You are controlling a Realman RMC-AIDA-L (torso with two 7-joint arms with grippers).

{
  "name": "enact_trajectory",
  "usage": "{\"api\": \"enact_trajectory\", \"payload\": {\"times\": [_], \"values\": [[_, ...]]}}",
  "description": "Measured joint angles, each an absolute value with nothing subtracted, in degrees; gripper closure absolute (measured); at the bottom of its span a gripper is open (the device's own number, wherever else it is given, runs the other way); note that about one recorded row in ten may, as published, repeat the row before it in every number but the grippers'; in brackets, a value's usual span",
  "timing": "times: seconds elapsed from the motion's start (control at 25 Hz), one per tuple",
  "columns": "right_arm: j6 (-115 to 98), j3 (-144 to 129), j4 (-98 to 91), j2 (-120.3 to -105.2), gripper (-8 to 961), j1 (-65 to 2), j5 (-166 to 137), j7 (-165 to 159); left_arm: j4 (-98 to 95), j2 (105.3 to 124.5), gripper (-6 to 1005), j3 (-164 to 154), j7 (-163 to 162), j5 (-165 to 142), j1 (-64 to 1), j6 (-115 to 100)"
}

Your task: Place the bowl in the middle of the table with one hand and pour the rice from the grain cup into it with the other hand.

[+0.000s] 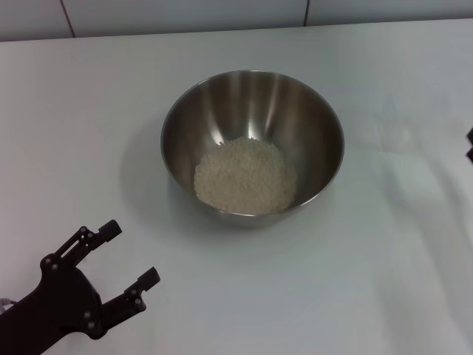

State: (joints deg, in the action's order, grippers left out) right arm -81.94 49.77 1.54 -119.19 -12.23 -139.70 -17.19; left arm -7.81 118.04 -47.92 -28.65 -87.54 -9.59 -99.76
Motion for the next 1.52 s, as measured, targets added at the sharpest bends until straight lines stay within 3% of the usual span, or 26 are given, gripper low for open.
{"api": "enact_trajectory", "payload": {"times": [0.48, 0.88, 1.08, 1.52], "values": [[-91.18, 46.86, -0.07, -118.68, 206, -11.94, -141.16, -22.91, -7.91, 118.13, 131, -47.93, -28.65, -87.54, -9.58, -99.40], [-100.17, 22.23, -10.94, -114.74, 206, -21.94, -141.59, -39.73, -8.11, 118.01, 131, -48.32, -28.96, -87.54, -10.90, -99.36], [-101.43, 10.40, -14.32, -113.47, 207, -25.57, -141.60, -41.94, -8.10, 117.72, 131, -48.37, -29.33, -87.59, -11.64, -99.20], [-103.80, 2.47, -18.82, -113.70, 206, -26.84, -141.45, -42.40, -8.25, 117.43, 131, -48.43, -30.86, -87.72, -12.28, -99.13]]}}
